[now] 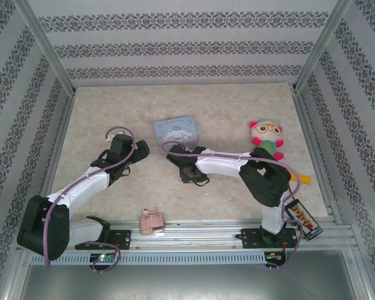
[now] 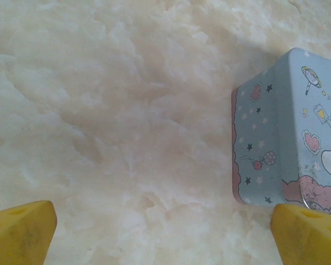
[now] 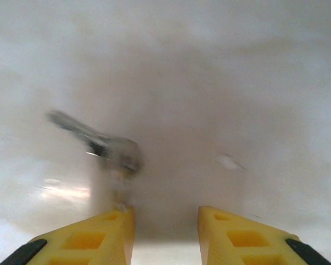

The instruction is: Unlock a padlock with a key

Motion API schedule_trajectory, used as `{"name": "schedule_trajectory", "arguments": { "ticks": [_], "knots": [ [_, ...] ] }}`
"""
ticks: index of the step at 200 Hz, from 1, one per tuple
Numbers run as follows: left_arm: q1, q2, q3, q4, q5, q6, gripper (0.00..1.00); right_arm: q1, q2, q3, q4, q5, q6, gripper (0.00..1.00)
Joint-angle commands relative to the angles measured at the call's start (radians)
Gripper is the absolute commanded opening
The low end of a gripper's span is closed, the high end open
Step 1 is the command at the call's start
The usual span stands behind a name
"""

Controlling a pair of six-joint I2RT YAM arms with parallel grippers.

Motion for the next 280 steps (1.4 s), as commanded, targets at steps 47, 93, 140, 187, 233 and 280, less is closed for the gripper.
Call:
{"name": "schedule_trajectory", "arguments": {
  "ticks": [47, 93, 140, 187, 233, 280],
  "knots": [
    [0.013, -0.086, 0.041, 0.077, 0.018, 0.074, 0.99, -0.056, -0.231, -0.037, -0.095, -0.052, -0.058, 0.42],
    [0.013, -0.14, -0.005, 0.113, 0.009, 0.055, 0.99, -0.07, -0.264, -0.034, -0.011, -0.109, -0.01, 0.46],
    [0.013, -0.137, -0.008, 0.127, -0.005, 0.064, 0.99, -0.078, -0.129, -0.006, 0.085, -0.142, -0.028, 0.43],
    [0.017, -0.103, -0.039, 0.193, 0.035, 0.022, 0.99, -0.095, -0.046, 0.018, 0.098, -0.141, -0.048, 0.4],
    [0.017, -0.064, -0.026, 0.196, 0.061, 0.013, 0.99, -0.108, -0.025, -0.011, 0.147, -0.174, -0.042, 0.35],
    [0.017, -0.06, -0.029, 0.192, 0.075, 0.007, 0.99, -0.108, -0.015, -0.021, 0.156, -0.189, -0.036, 0.32]
  ]
}}
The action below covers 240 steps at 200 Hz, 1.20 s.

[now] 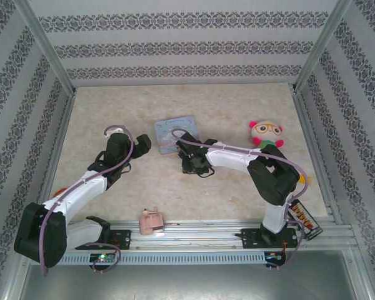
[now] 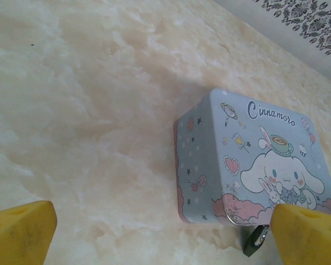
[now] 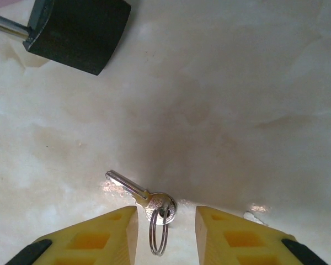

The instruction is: Unlock a padlock with a key

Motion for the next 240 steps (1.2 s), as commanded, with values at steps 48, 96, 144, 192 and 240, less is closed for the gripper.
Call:
{"name": "schedule_trajectory", "arguments": {
  "ticks": [48, 96, 144, 192, 240],
  "knots": [
    [0.019, -0.005, 0.005, 0.002, 0.021, -0.015, 0.99, -0.004, 0.003, -0.064, 0.017, -0.016, 0.015, 0.24],
    [0.019, -0.007, 0.025, -0.024, 0.052, -0.004, 0.99, -0.008, 0.004, -0.083, 0.052, -0.028, -0.02, 0.04],
    [0.018, -0.027, 0.03, -0.03, 0.1, 0.025, 0.99, -0.009, -0.068, -0.108, 0.084, -0.017, -0.091, 0.0],
    [0.018, -0.048, 0.02, 0.048, 0.241, 0.091, 1.0, -0.032, -0.197, -0.117, 0.075, -0.015, -0.113, 0.0],
    [0.019, -0.004, 0.073, 0.046, 0.484, 0.146, 0.99, -0.061, -0.347, -0.141, 0.084, -0.012, -0.116, 0.0]
  ]
}}
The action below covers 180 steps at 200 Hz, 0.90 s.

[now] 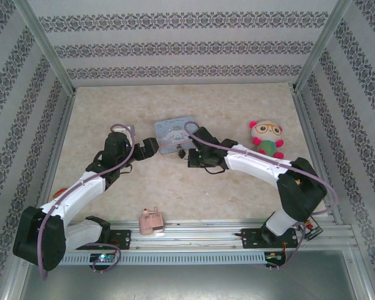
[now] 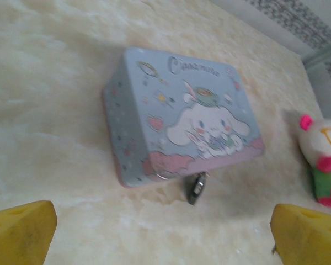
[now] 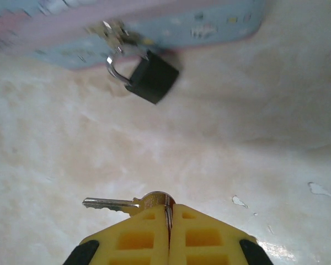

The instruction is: Unlock a padlock with a key

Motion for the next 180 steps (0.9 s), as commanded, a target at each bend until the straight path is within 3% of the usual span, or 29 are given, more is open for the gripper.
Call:
{"name": "schedule_trajectory", "arguments": {
  "ticks": [1, 19, 53, 105, 180],
  "knots": [
    [0.013, 0.022, 0.059, 0.037, 0.181, 0.053, 0.99, -0.014, -0.069, -0.027, -0.004, 0.014, -0.019, 0.0],
    [0.011, 0.043, 0.076, 0.058, 0.307, 0.048, 0.98, -0.025, -0.115, -0.037, 0.005, 0.008, -0.013, 0.0],
    [-0.007, 0.085, 0.114, 0.128, 0.492, 0.026, 0.82, -0.05, -0.179, -0.061, 0.051, -0.055, 0.007, 0.0],
    [-0.092, 0.138, 0.184, 0.088, 0.484, 0.083, 0.65, -0.067, -0.232, -0.098, 0.117, -0.118, 0.055, 0.0],
    [-0.2, 0.262, 0.262, 0.136, 0.514, 0.069, 0.53, -0.066, -0.257, -0.116, 0.139, -0.129, 0.073, 0.0]
  ]
}}
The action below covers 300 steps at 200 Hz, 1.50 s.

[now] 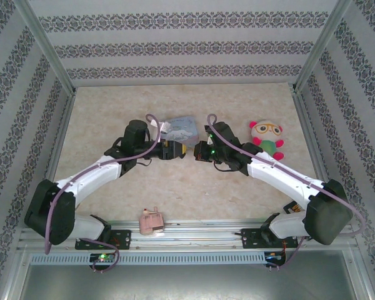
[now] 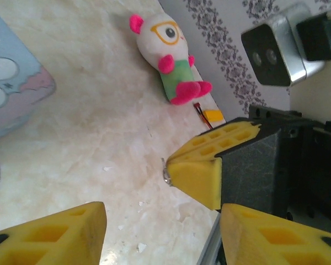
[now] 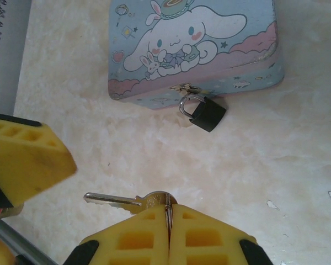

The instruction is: Unlock a padlock with a key

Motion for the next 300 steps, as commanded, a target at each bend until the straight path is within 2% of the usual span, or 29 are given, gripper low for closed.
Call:
{"name": "schedule_trajectory", "arguments": {
  "ticks": [1, 63, 92, 136, 177, 205, 237, 270, 300],
  "knots": [
    [-0.03, 0.027, 0.049, 0.056, 0.029, 0.016, 0.53, -0.005, -0.019, -0.017, 0.022, -0.015, 0.019, 0.0],
    [-0.055, 0.092, 0.065, 0.102, 0.019, -0.013, 0.36, -0.005, -0.025, -0.023, 0.028, -0.022, 0.024, 0.0],
    [-0.056, 0.104, 0.067, 0.109, 0.007, -0.016, 0.24, -0.004, -0.025, -0.024, 0.029, -0.024, 0.025, 0.0],
    [-0.057, 0.12, 0.066, 0.113, 0.002, -0.018, 0.18, -0.003, -0.021, -0.021, 0.035, -0.03, 0.027, 0.0],
    [-0.056, 0.124, 0.064, 0.111, -0.005, -0.016, 0.0, -0.002, -0.021, -0.019, 0.035, -0.034, 0.025, 0.0],
    [-0.055, 0.112, 0.072, 0.061, -0.022, 0.022, 0.0, -0.001, -0.028, -0.021, 0.034, -0.025, 0.021, 0.0],
    [-0.053, 0.063, 0.084, -0.032, -0.057, 0.116, 0.0, -0.004, -0.065, -0.043, 0.031, 0.018, 0.013, 0.2],
    [-0.052, 0.017, 0.127, -0.179, -0.062, 0.258, 0.0, -0.015, -0.135, -0.079, 0.01, 0.103, -0.02, 0.28],
    [-0.052, -0.017, 0.161, -0.267, -0.025, 0.361, 0.0, -0.042, -0.197, -0.126, 0.035, 0.075, -0.058, 0.33]
  ]
}}
